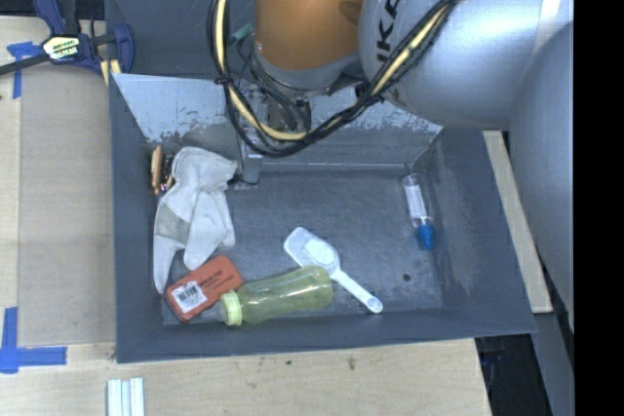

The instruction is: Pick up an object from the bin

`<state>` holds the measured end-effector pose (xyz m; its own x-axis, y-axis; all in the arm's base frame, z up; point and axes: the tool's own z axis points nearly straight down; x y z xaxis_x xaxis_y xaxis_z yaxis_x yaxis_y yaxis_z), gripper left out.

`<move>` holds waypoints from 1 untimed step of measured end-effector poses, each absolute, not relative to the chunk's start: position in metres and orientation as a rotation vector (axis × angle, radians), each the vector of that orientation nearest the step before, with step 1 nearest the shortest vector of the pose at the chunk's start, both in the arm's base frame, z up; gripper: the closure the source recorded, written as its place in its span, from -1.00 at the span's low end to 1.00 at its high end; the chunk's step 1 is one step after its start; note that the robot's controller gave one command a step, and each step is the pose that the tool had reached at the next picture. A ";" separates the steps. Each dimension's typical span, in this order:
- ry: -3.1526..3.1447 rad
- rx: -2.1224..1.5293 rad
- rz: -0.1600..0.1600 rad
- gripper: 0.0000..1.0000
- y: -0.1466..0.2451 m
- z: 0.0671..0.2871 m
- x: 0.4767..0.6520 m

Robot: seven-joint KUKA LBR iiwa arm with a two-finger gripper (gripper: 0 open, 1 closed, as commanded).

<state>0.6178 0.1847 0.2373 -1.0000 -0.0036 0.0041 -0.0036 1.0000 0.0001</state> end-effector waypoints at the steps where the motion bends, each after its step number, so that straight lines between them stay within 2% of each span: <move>1: -3.145 0.001 -0.002 -1.00 0.183 0.243 0.619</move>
Offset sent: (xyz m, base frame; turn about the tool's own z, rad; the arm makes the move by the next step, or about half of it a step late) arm 0.0022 0.0367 -0.1355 -0.0459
